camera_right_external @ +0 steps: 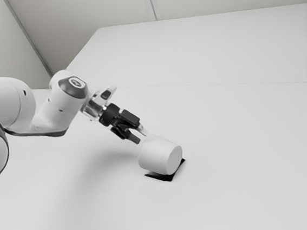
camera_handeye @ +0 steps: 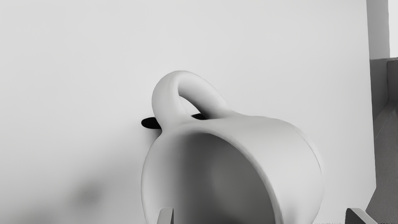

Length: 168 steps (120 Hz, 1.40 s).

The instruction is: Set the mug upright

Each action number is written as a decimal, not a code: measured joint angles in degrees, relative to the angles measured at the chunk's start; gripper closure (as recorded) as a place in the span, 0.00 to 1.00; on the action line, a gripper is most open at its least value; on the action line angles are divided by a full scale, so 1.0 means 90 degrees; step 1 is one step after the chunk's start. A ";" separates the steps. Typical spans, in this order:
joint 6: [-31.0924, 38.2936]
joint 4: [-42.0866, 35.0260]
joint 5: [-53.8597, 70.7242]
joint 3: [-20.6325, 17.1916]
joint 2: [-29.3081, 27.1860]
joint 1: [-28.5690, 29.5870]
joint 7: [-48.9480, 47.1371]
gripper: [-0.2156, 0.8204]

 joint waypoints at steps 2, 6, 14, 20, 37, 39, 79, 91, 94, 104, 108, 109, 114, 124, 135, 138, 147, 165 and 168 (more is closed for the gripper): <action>-0.0012 -0.0007 -0.0032 0.0000 0.0007 -0.0012 0.0032 0.21; -0.0040 -0.0016 -0.0087 -0.0001 0.0014 -0.0031 0.0094 0.21; -0.0091 -0.0027 -0.0188 -0.0011 0.0005 -0.0075 0.0210 0.21; -0.0120 -0.0073 -0.0262 -0.0031 -0.0002 -0.0090 0.0289 0.21; -0.0169 -0.0262 -0.0453 -0.0049 -0.0043 -0.0144 0.0477 0.21; -0.0171 -0.0278 -0.0482 -0.0049 -0.0048 -0.0161 0.0496 0.21; -0.0089 -0.0642 -0.0928 -0.0050 -0.0164 -0.0340 0.0767 0.21; -0.0068 -0.0650 -0.0981 -0.0050 -0.0186 -0.0354 0.0819 0.30; -0.0063 -0.0653 -0.0990 -0.0050 -0.0193 -0.0361 0.0830 0.33; -0.0052 -0.0680 -0.1035 -0.0050 -0.0212 -0.0370 0.0859 0.44; -0.0049 -0.0685 -0.1048 -0.0050 -0.0215 -0.0373 0.0869 0.49; -0.0048 -0.0686 -0.1051 -0.0050 -0.0215 -0.0374 0.0871 0.50; -0.0045 -0.0688 -0.1063 -0.0054 -0.0217 -0.0374 0.0882 0.55; -0.0040 -0.0690 -0.1087 -0.0057 -0.0218 -0.0375 0.0902 0.66; -0.0040 -0.0697 -0.1162 -0.0066 -0.0221 -0.0378 0.0922 0.75; -0.0041 -0.0698 -0.1182 -0.0074 -0.0222 -0.0378 0.0928 0.78; -0.0043 -0.0700 -0.1269 -0.0092 -0.0223 -0.0382 0.0944 0.84; -0.0034 -0.0700 -0.1416 -0.0124 -0.0236 -0.0380 0.0968 0.92; -0.0031 -0.0700 -0.1436 -0.0132 -0.0237 -0.0381 0.0971 0.92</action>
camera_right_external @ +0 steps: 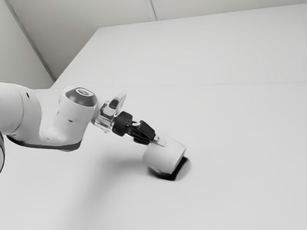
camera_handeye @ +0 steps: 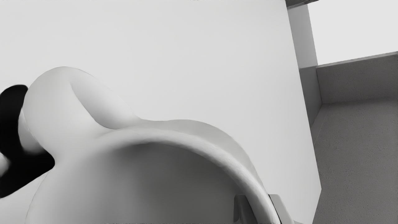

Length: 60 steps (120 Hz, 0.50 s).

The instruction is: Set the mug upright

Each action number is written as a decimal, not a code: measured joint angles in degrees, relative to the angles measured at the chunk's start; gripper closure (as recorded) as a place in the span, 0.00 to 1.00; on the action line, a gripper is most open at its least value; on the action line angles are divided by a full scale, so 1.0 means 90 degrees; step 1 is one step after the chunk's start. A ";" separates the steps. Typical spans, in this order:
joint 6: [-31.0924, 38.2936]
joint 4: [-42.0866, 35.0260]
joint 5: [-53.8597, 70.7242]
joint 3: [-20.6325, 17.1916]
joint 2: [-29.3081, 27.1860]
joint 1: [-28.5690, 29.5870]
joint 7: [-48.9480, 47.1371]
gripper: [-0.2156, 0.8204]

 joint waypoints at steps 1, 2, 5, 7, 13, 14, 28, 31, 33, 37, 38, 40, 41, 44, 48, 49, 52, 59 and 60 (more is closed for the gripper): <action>0.0001 0.0000 -0.0009 -0.0004 0.0000 0.0000 0.0001 0.92; 0.0002 0.0000 -0.0017 -0.0007 0.0000 0.0000 0.0002 0.93; 0.0006 0.0000 -0.0037 -0.0014 -0.0002 -0.0001 0.0005 0.93; 0.0008 0.0000 -0.0049 -0.0018 -0.0011 -0.0002 0.0007 0.93; 0.0019 -0.0023 -0.0073 -0.0026 -0.0055 -0.0001 0.0012 0.94; 0.0021 -0.0027 -0.0076 -0.0027 -0.0063 -0.0001 0.0012 0.94; 0.0068 -0.0064 -0.0096 -0.0035 -0.0191 -0.0002 0.0013 0.96; 0.0094 -0.0061 -0.0088 -0.0036 -0.0221 -0.0002 0.0004 0.96; 0.0121 -0.0054 -0.0077 -0.0036 -0.0245 -0.0003 -0.0006 0.96; 0.0193 -0.0034 -0.0027 -0.0039 -0.0296 -0.0002 -0.0036 0.96; 0.0214 -0.0027 -0.0006 -0.0042 -0.0311 -0.0002 -0.0047 0.96; 0.0254 -0.0013 0.0039 -0.0045 -0.0337 -0.0007 -0.0070 0.96; 0.0277 -0.0002 0.0072 -0.0047 -0.0350 -0.0012 -0.0087 0.96; 0.0347 0.0036 0.0192 -0.0050 -0.0391 -0.0035 -0.0147 0.96; 0.0437 0.0090 0.0384 -0.0051 -0.0430 -0.0067 -0.0251 0.96; 0.0462 0.0102 0.0438 -0.0052 -0.0439 -0.0072 -0.0280 0.96; 0.0537 0.0129 0.0587 -0.0052 -0.0461 -0.0084 -0.0368 0.96; 0.0716 0.0178 0.0952 -0.0050 -0.0490 -0.0112 -0.0604 0.97; 0.0743 0.0183 0.1007 -0.0050 -0.0493 -0.0118 -0.0641 0.97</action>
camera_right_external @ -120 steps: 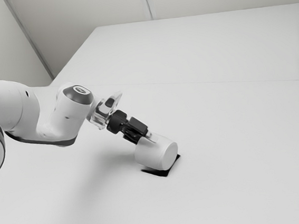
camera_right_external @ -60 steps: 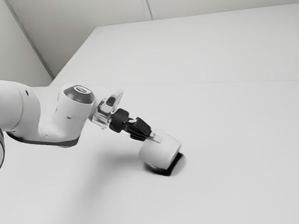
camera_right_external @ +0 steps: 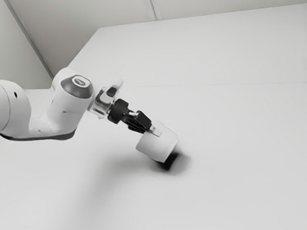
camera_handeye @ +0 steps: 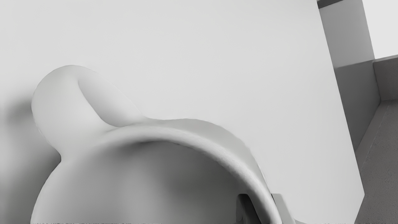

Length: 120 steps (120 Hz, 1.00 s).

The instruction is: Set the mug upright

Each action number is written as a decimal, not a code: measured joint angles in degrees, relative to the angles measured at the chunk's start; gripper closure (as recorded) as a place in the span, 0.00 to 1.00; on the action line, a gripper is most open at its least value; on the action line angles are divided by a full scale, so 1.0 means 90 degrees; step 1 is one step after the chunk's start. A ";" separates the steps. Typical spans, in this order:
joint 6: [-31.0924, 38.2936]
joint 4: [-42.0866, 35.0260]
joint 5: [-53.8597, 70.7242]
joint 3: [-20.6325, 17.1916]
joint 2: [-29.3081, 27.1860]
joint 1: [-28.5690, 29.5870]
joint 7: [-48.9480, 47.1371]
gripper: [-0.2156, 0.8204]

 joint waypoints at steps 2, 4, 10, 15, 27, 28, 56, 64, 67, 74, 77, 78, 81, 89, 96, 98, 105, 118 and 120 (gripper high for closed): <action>0.0055 0.0009 0.0124 0.0001 -0.0012 -0.0013 -0.0081 0.97; 0.0106 0.0018 0.0240 0.0001 -0.0021 -0.0026 -0.0162 0.97; 0.0286 0.0027 0.0578 0.0002 -0.0036 -0.0061 -0.0421 0.97; 0.0424 0.0029 0.0859 0.0003 -0.0045 -0.0098 -0.0650 0.97; 0.0699 0.0034 0.1556 0.0003 -0.0107 -0.0244 -0.1252 0.97; 0.0724 0.0033 0.1618 0.0003 -0.0115 -0.0259 -0.1306 0.97; 0.1248 0.0020 0.3315 0.0001 -0.0348 -0.0614 -0.2998 0.96; 0.1353 0.0009 0.3743 0.0004 -0.0386 -0.0675 -0.3513 0.96; 0.1388 0.0006 0.3920 0.0005 -0.0401 -0.0697 -0.3708 0.96; 0.1468 -0.0011 0.4289 0.0006 -0.0424 -0.0755 -0.4150 0.96; 0.1515 -0.0040 0.4411 0.0006 -0.0431 -0.0779 -0.4328 0.96; 0.1533 -0.0053 0.4449 0.0006 -0.0435 -0.0787 -0.4386 0.96; 0.1584 -0.0085 0.4550 0.0006 -0.0446 -0.0809 -0.4557 0.96; 0.1712 -0.0150 0.4841 0.0008 -0.0490 -0.0866 -0.4998 0.96; 0.1794 -0.0189 0.5078 0.0009 -0.0540 -0.0908 -0.5359 0.96; 0.1813 -0.0206 0.5157 0.0009 -0.0564 -0.0921 -0.5461 0.96; 0.1869 -0.0283 0.5422 0.0012 -0.0650 -0.0963 -0.5805 0.96; 0.1927 -0.0406 0.5805 0.0026 -0.0725 -0.1042 -0.6388 0.96; 0.1931 -0.0428 0.5852 0.0027 -0.0729 -0.1052 -0.6472 0.96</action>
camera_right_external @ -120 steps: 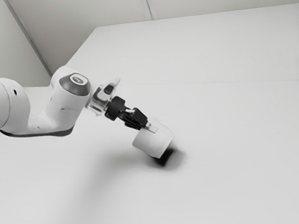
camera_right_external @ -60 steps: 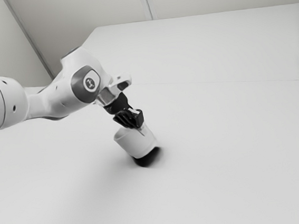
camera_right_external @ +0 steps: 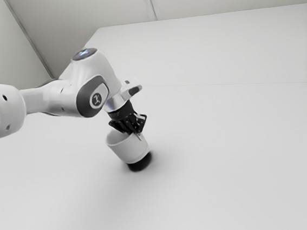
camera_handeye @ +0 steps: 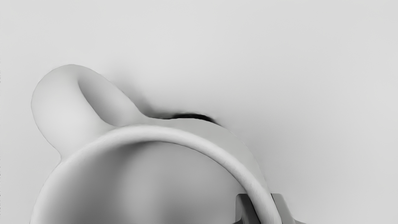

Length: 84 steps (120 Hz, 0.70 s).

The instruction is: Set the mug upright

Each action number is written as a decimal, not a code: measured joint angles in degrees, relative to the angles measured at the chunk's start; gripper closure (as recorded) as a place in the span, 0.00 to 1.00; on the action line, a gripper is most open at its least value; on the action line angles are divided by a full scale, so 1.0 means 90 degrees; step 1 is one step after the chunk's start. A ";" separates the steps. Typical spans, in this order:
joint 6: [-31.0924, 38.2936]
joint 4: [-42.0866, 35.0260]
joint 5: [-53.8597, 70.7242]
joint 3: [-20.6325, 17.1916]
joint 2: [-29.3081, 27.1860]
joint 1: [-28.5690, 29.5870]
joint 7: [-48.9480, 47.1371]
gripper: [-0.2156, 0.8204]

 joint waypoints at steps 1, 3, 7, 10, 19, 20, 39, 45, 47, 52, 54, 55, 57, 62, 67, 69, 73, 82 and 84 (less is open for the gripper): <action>0.0001 -0.0009 0.0024 0.0000 -0.0001 -0.0005 -0.0041 0.96; 0.0001 -0.0022 0.0072 0.0001 -0.0004 -0.0015 -0.0123 0.96; -0.0004 -0.0043 0.0177 0.0002 -0.0006 -0.0035 -0.0284 0.96; -0.0014 -0.0053 0.0246 0.0003 -0.0008 -0.0050 -0.0400 0.96; -0.0078 -0.0065 0.0461 0.0004 -0.0009 -0.0090 -0.0729 0.96; -0.0088 -0.0064 0.0483 0.0004 -0.0009 -0.0094 -0.0763 0.96; -0.0287 -0.0060 0.0886 0.0000 0.0012 -0.0153 -0.1356 0.96; -0.0347 -0.0059 0.0979 -0.0002 0.0031 -0.0160 -0.1517 0.96; -0.0367 -0.0059 0.1003 -0.0003 0.0036 -0.0161 -0.1569 0.96; -0.0412 -0.0059 0.1062 -0.0005 0.0047 -0.0160 -0.1693 0.96; -0.0428 -0.0059 0.1082 -0.0004 0.0051 -0.0160 -0.1741 0.96; -0.0436 -0.0060 0.1092 -0.0005 0.0054 -0.0158 -0.1764 0.96; -0.0451 -0.0063 0.1111 -0.0004 0.0058 -0.0156 -0.1811 0.96; -0.0502 -0.0068 0.1159 -0.0007 0.0064 -0.0144 -0.1924 0.96; -0.0547 -0.0073 0.1208 -0.0005 0.0073 -0.0131 -0.2032 0.96; -0.0563 -0.0077 0.1224 -0.0005 0.0085 -0.0122 -0.2074 0.96; -0.0590 -0.0082 0.1249 -0.0006 0.0111 -0.0103 -0.2153 0.96; -0.0632 -0.0084 0.1284 -0.0008 0.0180 -0.0055 -0.2316 0.96; -0.0639 -0.0082 0.1290 -0.0009 0.0194 -0.0044 -0.2349 0.96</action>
